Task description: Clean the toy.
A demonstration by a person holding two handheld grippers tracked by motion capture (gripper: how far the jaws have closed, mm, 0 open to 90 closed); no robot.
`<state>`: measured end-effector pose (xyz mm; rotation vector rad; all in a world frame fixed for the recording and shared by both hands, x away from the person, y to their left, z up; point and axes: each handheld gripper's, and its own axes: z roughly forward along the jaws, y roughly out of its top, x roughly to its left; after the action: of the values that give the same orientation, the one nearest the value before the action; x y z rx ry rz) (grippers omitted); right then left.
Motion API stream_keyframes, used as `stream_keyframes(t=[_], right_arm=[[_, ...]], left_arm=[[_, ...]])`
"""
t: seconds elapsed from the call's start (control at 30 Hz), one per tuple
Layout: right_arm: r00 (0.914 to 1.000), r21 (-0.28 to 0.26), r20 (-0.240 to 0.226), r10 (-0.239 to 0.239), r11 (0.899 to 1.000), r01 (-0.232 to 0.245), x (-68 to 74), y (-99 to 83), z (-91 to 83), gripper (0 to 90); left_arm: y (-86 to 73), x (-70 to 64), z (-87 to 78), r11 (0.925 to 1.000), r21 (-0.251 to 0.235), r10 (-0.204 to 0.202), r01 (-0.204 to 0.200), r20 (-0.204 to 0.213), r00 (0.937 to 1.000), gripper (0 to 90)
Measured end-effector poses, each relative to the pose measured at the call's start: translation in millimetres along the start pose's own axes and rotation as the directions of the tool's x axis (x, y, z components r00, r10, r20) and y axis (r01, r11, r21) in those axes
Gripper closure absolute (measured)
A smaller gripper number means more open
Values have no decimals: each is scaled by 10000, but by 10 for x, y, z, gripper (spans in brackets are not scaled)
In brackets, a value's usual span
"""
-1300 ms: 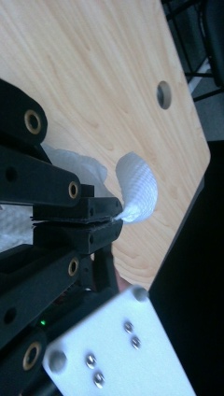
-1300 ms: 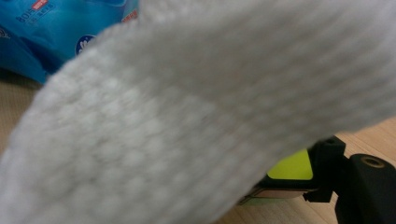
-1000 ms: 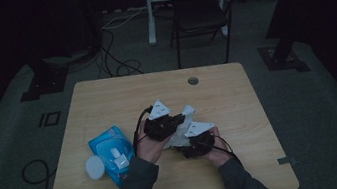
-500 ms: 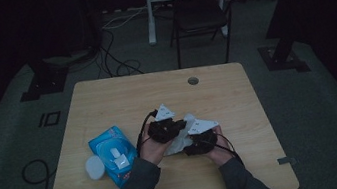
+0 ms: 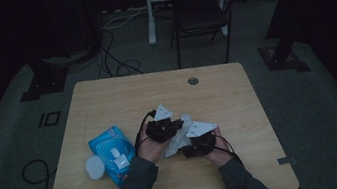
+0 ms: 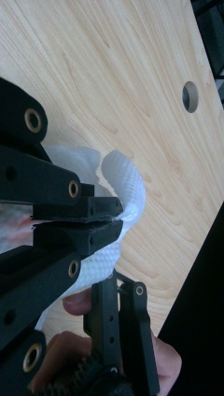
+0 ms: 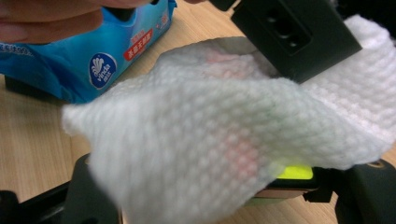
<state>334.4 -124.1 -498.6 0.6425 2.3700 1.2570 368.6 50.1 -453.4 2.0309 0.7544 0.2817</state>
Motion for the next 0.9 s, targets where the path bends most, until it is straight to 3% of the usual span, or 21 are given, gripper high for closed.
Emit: stream_keyframes(t=[0.23,0.37,0.47,0.53,0.6,0.67,0.77,0.9], right_arm=[[9944,-58,433,-968,9953,971,105,34,-23,338],[9757,85,1115,-1885,9820,1887,192,54,-22,339],[9622,176,1496,-2278,9736,2278,242,60,-19,339],[9415,406,1916,-2773,9607,2747,290,63,-8,339],[9111,690,2309,-3415,9398,3348,349,67,5,339],[8920,764,2488,-3774,9257,3704,396,72,8,339],[8496,1017,2886,-4415,8965,4313,462,72,23,339],[8122,1265,3159,-4905,8702,4763,518,61,38,339]], left_arm=[[26,54,-56,10000,-44,-4,5,177,9998,880],[49,71,-77,9998,113,142,-145,300,9994,880],[65,84,-87,9994,226,250,-259,386,9989,880],[73,94,-90,9991,315,284,-299,464,9985,880],[77,101,-84,9987,389,315,-335,515,9982,880],[76,106,-79,9983,454,349,-375,564,9978,881],[74,115,-70,9976,558,377,-411,618,9974,880],[66,131,-48,9964,732,374,-427,720,9967,880]])
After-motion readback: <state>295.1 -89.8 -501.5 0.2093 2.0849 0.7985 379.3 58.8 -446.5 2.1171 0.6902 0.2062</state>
